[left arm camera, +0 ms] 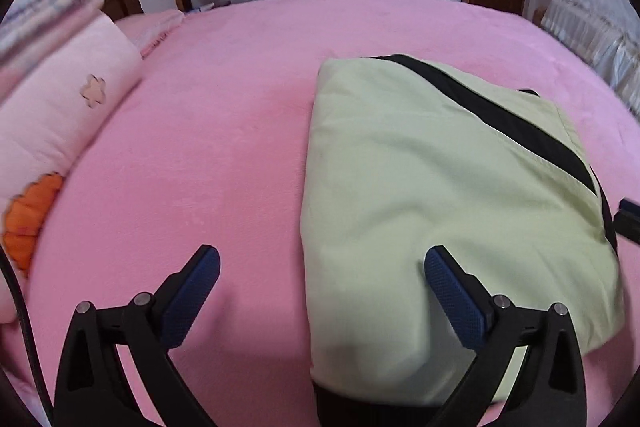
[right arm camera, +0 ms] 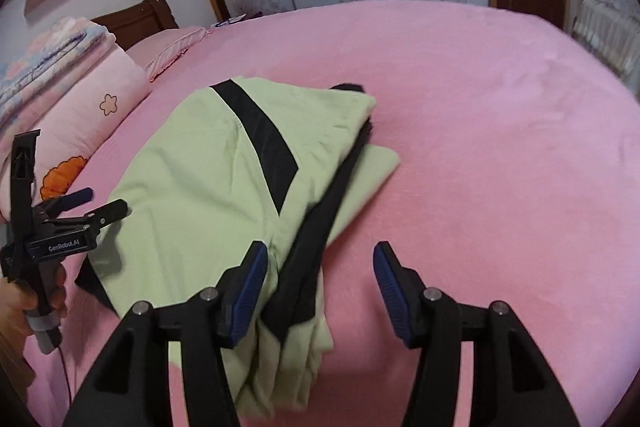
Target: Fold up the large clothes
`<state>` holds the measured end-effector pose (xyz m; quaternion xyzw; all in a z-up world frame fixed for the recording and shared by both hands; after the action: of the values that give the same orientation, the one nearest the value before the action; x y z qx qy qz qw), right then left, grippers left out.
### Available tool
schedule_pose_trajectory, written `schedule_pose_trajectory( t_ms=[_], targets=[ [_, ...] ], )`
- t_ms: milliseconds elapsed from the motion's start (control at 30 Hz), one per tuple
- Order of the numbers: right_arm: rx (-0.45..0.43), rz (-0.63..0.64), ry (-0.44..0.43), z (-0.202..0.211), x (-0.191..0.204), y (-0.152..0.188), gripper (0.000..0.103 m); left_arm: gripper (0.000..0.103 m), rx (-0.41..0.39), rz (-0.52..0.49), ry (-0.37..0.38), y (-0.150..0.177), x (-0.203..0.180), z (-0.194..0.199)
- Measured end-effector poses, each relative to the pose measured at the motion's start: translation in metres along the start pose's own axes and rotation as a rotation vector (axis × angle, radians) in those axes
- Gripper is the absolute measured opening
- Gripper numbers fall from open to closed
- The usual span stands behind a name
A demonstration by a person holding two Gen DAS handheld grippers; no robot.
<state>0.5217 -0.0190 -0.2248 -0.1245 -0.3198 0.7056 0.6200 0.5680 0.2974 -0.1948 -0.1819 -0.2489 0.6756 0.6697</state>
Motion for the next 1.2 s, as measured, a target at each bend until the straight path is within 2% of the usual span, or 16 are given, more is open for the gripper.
schedule_pose_trajectory(
  t_ms=[67, 133, 167, 367, 467, 633, 767, 1033, 1200],
  targets=[
    [-0.016, -0.003, 0.001, 0.029, 0.0, 0.004, 0.056, 0.102, -0.004, -0.003, -0.002, 0.007, -0.002, 0.026],
    [-0.011, -0.021, -0.02, 0.059, 0.002, 0.01, 0.056, 0.102, -0.007, 0.006, -0.012, 0.006, -0.027, 0.062],
    [-0.014, -0.029, -0.031, 0.074, 0.002, 0.014, 0.056, 0.102, -0.005, 0.012, -0.01, 0.011, -0.026, 0.074],
    [-0.013, -0.04, -0.032, 0.156, 0.033, 0.022, 0.056, 0.102, 0.014, 0.034, 0.049, 0.026, -0.062, 0.177],
    [-0.02, -0.059, -0.059, 0.203, 0.037, 0.033, 0.056, 0.102, 0.009, 0.034, 0.047, 0.047, -0.078, 0.23],
    [-0.028, -0.058, -0.068, 0.283, 0.042, 0.057, 0.056, 0.102, 0.02, 0.031, 0.09, 0.076, -0.105, 0.313],
    [-0.049, -0.044, -0.077, 0.345, 0.04, 0.082, 0.056, 0.102, -0.018, 0.026, 0.077, 0.102, -0.124, 0.381],
    [-0.097, -0.021, -0.079, 0.438, 0.031, 0.136, 0.056, 0.102, -0.044, 0.022, 0.088, 0.155, -0.163, 0.486],
    [-0.127, -0.019, -0.079, 0.47, 0.025, 0.171, 0.056, 0.102, -0.065, 0.028, 0.093, 0.197, -0.184, 0.516]
  ],
)
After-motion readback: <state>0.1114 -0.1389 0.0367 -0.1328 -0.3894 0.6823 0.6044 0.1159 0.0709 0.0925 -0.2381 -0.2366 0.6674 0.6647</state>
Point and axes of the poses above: each gripper's, at about its wrist camera, not at the fingertips, and z roughly against the way its jaws point, x to its left, y to its underside, the point moved 5 cm from there along -z, roughly the way its jaws point, and after that the axes turned 2 degrees about x, right-handed, at the moved point
